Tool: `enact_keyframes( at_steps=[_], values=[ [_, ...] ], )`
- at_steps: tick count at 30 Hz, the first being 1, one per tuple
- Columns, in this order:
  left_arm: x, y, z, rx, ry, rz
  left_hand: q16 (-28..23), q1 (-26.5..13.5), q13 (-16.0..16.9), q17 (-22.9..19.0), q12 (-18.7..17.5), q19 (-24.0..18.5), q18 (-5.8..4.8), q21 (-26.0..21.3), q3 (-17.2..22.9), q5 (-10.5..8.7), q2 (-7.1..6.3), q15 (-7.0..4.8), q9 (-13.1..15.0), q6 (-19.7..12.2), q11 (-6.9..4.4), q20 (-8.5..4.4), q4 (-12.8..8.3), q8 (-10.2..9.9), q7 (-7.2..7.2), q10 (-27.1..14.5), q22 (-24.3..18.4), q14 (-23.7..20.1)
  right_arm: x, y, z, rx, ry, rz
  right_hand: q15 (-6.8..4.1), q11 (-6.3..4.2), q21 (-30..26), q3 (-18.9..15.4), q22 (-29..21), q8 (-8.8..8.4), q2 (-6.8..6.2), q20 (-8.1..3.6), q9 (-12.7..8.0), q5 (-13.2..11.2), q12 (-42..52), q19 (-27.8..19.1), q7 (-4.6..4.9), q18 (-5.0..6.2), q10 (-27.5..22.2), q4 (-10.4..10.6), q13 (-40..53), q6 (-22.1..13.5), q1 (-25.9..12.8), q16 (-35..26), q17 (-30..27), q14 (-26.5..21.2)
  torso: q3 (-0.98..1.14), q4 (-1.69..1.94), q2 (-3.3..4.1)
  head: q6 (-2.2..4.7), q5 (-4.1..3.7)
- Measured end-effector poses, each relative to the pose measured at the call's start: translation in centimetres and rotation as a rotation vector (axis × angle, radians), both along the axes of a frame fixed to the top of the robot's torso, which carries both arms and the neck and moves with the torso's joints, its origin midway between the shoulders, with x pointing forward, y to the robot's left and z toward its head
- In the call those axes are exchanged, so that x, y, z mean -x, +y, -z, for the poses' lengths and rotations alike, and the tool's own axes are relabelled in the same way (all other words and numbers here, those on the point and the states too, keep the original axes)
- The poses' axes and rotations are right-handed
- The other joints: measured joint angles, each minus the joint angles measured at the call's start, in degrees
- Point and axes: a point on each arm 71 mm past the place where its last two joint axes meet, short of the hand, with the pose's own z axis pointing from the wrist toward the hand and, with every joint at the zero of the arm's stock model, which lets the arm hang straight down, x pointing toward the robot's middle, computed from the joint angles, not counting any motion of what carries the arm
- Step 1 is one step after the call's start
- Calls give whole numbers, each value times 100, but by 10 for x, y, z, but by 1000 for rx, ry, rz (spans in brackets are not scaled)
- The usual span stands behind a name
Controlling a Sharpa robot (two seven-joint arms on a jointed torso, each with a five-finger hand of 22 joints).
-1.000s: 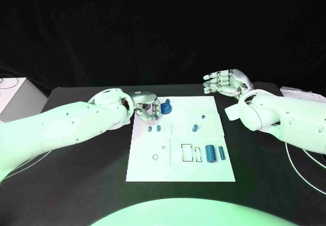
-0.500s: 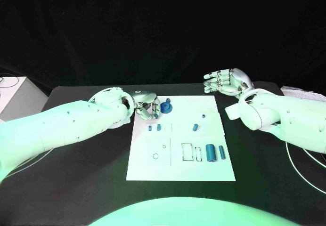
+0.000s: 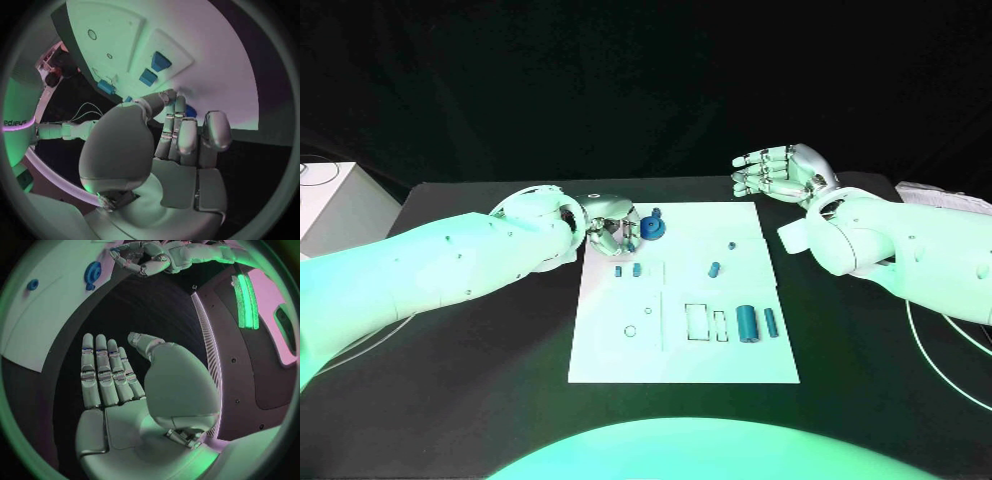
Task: Assemble the parts on the task board
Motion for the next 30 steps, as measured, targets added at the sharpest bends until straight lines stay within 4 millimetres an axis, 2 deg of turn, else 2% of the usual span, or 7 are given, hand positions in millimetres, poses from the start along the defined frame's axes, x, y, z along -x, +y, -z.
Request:
enact_keyframes(
  at_steps=[20,30],
  values=[
    [0,0,1,-11,13,0,0,0,7,-10,-22,0,0,0,0,0,-1,0,49,3,0,0,0,-43,5,0,0,0,0,0,0,0,0,0,0,0,0,0,1,0,0,0,0,0,0,0,0,1,0,0,0,0,0,0,1,0,-8,4,0,-21,-3],
    [-1,0,1,-14,15,-3,0,8,6,-14,-46,-1,0,0,0,0,10,0,51,11,1,0,0,-19,11,-1,1,0,0,0,0,0,1,0,0,0,0,0,1,0,0,0,0,0,0,0,-1,0,0,0,0,0,0,0,1,0,-5,4,2,-25,-11]
  ],
)
